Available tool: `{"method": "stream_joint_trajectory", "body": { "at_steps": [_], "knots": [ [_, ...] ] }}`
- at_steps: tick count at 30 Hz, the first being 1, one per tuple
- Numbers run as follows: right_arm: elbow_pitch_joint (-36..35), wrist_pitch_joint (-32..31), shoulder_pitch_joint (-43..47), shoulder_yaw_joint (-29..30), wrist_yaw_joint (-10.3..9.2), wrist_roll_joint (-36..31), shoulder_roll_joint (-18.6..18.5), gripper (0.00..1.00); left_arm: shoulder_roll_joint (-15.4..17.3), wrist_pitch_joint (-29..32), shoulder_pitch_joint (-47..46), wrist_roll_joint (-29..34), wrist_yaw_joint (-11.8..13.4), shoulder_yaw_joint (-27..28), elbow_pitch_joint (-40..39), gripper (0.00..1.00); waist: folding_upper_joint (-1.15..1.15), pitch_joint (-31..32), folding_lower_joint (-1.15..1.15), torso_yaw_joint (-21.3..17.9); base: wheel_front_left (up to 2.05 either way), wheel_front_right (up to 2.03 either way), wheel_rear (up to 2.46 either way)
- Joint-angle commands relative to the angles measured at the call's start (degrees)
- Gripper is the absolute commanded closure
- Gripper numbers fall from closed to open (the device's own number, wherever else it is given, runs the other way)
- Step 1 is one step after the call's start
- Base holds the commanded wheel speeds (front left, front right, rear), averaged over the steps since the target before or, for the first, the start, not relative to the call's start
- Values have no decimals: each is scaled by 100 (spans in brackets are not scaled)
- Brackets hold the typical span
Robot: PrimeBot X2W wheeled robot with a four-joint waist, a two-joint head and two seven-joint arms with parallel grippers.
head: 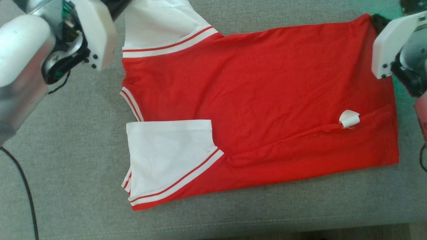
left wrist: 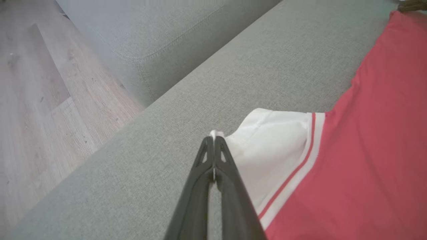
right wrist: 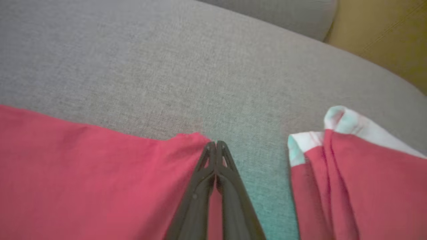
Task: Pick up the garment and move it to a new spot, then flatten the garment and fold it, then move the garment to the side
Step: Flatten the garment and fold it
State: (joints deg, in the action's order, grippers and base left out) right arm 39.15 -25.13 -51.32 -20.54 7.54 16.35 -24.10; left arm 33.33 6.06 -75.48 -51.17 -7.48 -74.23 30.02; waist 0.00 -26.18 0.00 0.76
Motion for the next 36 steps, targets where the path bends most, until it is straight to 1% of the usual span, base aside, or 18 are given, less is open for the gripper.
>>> {"method": "stream_joint_trajectory", "body": {
  "at_steps": [1, 4, 6, 13, 14, 15, 16, 26, 34, 35, 36],
  "knots": [
    [-220, 114, -130, 31, -5, -65, -81, 100, 253, -183, -357, 99, 53, 296, -8, 100, 0, 14, 0, -10, 0, 0, 0],
    [-258, 260, -135, 106, -5, -85, -83, 100, 238, -510, -414, 212, 88, 350, 98, 100, 0, 38, 0, -30, 0, 0, 0],
    [-282, 292, -121, 124, -5, -12, -39, 100, 223, -610, -417, 211, 89, 372, 170, 100, 0, 55, 0, -47, 0, 0, 0],
    [-391, 187, -27, 14, -5, 285, 113, 100, 190, -571, -313, 155, 59, 320, 245, 100, 0, 64, 0, -67, 0, 0, 0],
    [-381, 141, -8, -16, -5, 318, 120, 80, 182, -543, -292, 144, 53, 307, 244, 100, 0, 65, 0, -62, 0, 0, 0],
    [-368, 99, 5, -37, -5, 344, 119, 36, 177, -518, -282, 144, 48, 294, 238, 100, 0, 63, 0, -56, 0, 0, 0],
    [-358, 57, 14, -67, -5, 364, 118, 0, 170, -498, -278, 141, 43, 284, 228, 100, 0, 59, 0, -46, 0, 0, 0],
    [-78, -150, -18, -114, -5, 319, 14, 0, 183, -464, -264, 163, 19, 225, 103, 100, 0, 28, 0, 88, 0, 0, 0],
    [54, -66, 47, 160, -5, 197, -44, 0, 199, -465, -194, 173, 11, 192, 59, 100, 0, 66, 0, 148, 0, 0, 0],
    [63, -69, 50, 179, -5, 186, -39, 7, 199, -463, -192, 175, 10, 189, 55, 100, 0, 65, 0, 155, 0, 0, 0],
    [72, -74, 52, 193, -5, 176, -30, 29, 197, -462, -193, 178, 10, 186, 51, 100, 0, 64, 0, 163, 0, 0, 0]
  ]
}}
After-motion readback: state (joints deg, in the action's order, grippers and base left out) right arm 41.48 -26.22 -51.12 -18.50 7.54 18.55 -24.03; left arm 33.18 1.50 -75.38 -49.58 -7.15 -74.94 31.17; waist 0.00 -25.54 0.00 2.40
